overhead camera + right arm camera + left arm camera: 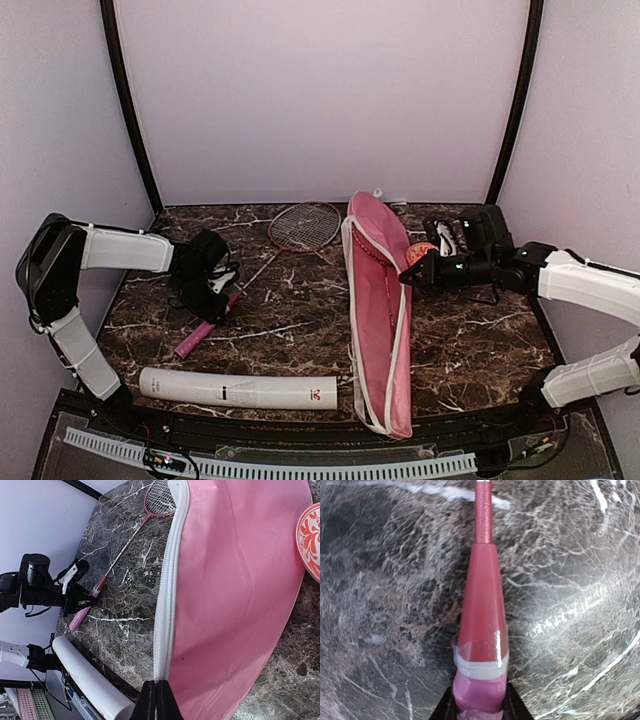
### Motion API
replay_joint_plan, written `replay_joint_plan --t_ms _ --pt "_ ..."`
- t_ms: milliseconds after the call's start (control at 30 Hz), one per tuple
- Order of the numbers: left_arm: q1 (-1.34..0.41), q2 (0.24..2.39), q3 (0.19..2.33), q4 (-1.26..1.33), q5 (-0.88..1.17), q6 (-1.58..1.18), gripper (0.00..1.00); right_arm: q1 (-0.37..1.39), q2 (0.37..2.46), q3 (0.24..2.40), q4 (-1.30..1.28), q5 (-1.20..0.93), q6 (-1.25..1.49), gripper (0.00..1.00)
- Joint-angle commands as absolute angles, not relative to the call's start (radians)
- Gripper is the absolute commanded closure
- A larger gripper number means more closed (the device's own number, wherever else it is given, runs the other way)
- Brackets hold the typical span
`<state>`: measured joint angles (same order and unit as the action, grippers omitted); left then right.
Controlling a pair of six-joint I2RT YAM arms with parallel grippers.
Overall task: Pack up the badminton gear
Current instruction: Pick up the racket from the center of the board, then place the racket in the racket bag.
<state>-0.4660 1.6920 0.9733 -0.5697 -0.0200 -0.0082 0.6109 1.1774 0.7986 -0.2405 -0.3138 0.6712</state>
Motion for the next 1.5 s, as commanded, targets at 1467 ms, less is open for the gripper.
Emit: replay_joint_plan --t_ms 1467 --pt "-0.869 1.189 1.26 -1.391 -0.062 -0.437 1.0 0.584 1.445 0.971 0.086 -0.08 0.845 1.0"
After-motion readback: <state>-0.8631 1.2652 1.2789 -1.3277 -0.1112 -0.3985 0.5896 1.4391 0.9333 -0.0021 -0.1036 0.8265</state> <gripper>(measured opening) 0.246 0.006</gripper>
